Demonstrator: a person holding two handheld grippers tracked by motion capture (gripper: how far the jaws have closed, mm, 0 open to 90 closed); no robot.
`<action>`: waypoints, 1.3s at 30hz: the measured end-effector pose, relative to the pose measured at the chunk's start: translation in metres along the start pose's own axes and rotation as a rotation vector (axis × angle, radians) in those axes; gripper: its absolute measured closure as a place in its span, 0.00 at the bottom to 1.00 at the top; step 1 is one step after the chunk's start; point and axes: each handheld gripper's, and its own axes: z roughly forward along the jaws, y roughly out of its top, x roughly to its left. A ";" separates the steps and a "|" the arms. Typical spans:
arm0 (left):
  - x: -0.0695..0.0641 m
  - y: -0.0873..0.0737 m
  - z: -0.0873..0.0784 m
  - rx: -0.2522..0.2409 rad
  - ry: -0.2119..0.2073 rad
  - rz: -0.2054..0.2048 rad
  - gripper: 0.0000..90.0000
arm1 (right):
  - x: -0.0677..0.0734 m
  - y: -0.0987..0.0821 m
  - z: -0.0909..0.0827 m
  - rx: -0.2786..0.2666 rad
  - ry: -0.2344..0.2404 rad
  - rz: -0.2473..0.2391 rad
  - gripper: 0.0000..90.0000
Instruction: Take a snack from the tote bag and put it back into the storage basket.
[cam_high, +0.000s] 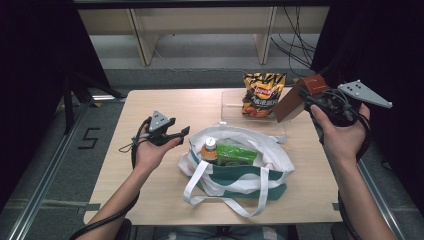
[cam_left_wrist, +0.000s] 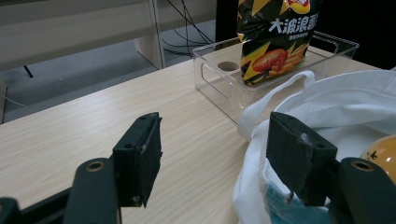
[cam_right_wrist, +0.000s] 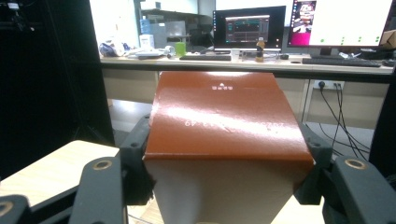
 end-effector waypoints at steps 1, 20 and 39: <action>0.000 0.000 0.000 0.000 0.000 0.000 0.39 | -0.001 0.000 0.001 0.000 0.002 -0.005 0.43; 0.000 0.000 0.000 -0.001 -0.001 0.000 0.39 | -0.007 -0.001 0.020 0.010 -0.021 0.003 0.43; 0.000 0.001 0.000 0.000 -0.002 0.000 0.39 | -0.014 -0.004 0.036 0.037 -0.047 0.003 0.43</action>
